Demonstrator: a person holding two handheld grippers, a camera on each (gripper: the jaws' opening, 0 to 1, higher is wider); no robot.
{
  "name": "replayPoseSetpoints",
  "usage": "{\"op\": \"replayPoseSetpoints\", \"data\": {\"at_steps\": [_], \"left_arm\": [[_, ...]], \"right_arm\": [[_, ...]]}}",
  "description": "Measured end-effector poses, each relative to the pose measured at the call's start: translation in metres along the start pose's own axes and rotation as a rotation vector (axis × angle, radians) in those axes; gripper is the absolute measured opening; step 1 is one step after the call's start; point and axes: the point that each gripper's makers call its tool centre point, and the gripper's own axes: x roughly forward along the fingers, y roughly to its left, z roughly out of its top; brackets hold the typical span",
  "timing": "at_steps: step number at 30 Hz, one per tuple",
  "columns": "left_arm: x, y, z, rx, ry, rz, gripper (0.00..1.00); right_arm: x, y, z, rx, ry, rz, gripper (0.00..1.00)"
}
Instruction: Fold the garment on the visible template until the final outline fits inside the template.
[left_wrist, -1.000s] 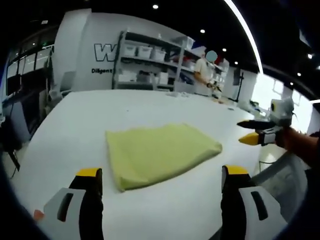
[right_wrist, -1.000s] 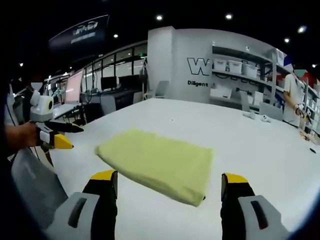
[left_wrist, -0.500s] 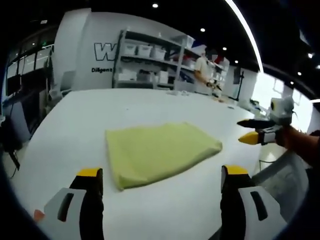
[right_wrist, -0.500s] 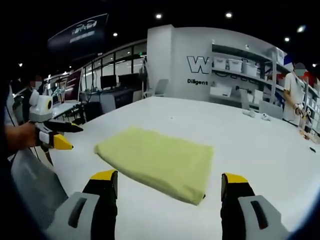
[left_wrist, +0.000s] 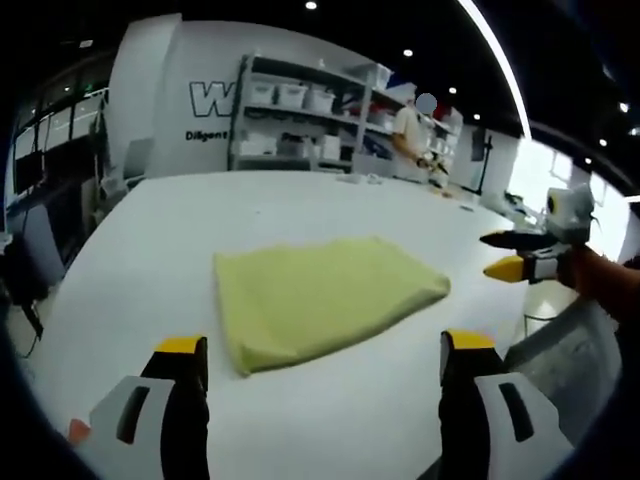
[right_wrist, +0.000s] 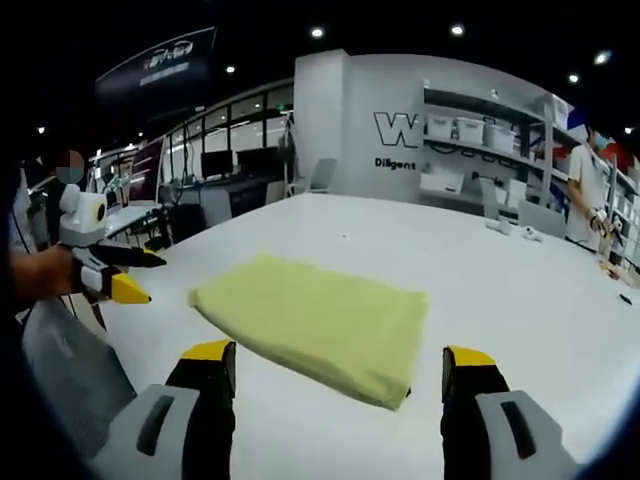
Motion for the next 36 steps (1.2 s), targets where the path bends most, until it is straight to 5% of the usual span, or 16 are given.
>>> {"op": "replayPoseSetpoints", "data": {"at_steps": [36], "left_arm": [[0.0017,-0.0035,-0.0025,0.020,0.011,-0.013,0.90]], "right_arm": [[-0.0002,0.0009,-0.0016,-0.012,0.006,0.002,0.84]]}}
